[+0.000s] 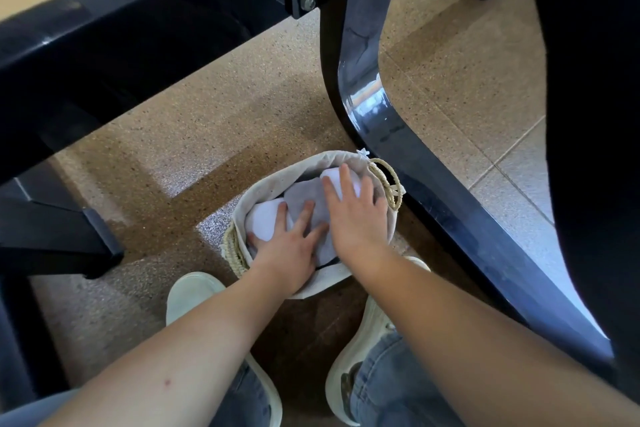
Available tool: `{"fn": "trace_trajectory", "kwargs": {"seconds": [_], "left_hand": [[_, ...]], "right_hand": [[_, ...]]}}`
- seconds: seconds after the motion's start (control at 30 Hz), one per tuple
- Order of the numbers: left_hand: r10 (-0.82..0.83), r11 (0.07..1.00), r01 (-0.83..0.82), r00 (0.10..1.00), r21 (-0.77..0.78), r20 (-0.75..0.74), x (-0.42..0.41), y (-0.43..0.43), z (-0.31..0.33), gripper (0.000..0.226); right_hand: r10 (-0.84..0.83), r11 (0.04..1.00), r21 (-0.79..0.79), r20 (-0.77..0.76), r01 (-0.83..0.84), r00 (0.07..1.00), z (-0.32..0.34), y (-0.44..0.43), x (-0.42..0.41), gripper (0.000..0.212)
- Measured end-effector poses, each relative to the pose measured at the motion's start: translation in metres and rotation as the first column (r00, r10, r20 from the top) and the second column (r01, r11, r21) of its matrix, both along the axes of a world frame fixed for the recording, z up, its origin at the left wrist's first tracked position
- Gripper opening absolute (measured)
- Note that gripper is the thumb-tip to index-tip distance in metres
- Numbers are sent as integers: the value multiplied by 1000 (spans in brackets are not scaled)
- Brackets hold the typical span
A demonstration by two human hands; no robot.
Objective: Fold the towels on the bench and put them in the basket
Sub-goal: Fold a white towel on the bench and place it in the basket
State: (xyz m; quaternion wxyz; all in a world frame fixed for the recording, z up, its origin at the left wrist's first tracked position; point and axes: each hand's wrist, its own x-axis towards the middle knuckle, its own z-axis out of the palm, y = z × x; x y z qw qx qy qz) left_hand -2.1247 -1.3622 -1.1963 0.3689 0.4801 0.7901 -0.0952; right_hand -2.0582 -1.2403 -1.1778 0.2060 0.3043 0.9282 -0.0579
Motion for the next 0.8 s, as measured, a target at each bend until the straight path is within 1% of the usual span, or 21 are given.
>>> {"fn": "trace_trajectory", "kwargs": {"seconds": [0.03, 0.07, 0.13, 0.2, 0.27, 0.33, 0.43, 0.5, 0.57, 0.67, 0.8], "left_hand": [[-1, 1000, 1, 1000, 0, 2, 1, 0, -1, 62], [2, 1000, -2, 1000, 2, 6, 1, 0, -1, 62], [14, 1000, -14, 1000, 0, 18, 1, -1, -1, 63], [21, 1000, -21, 999, 2, 24, 0, -1, -1, 63], [24, 1000, -24, 1000, 4, 15, 0, 0, 1, 62], [22, 1000, -22, 1000, 0, -13, 2, 2, 2, 62], [32, 999, -31, 996, 15, -85, 8, 9, 3, 58], [3, 999, 4, 988, 46, -155, 11, 15, 5, 57], [-30, 995, 47, 981, 83, -190, 10, 21, 7, 58], [-34, 990, 56, 985, 128, -170, 3, 27, 5, 58], [-6, 988, 29, 989, 150, -149, -5, 32, 0, 62]], "right_hand": [[21, 1000, 14, -25, -20, 999, 1, -10, 1, 69], [22, 1000, -20, -40, -23, 999, 1, -18, 3, 69], [-73, 982, -175, -44, 64, 996, -2, -25, 4, 73], [-204, 930, -314, -9, 191, 979, -6, -19, 2, 83], [-273, 884, -388, 21, 259, 962, -9, -9, -1, 93], [-296, 864, -421, 19, 276, 955, -10, 0, -4, 93], [-281, 867, -427, 11, 258, 960, -9, 9, -7, 90], [-257, 869, -433, 24, 241, 966, -8, 18, -8, 88], [-224, 865, -450, 47, 221, 973, -6, 28, -8, 85], [-175, 898, -407, 19, 168, 984, -3, 34, -5, 84], [-125, 957, -266, -12, 117, 992, -2, 19, 9, 88]]}}
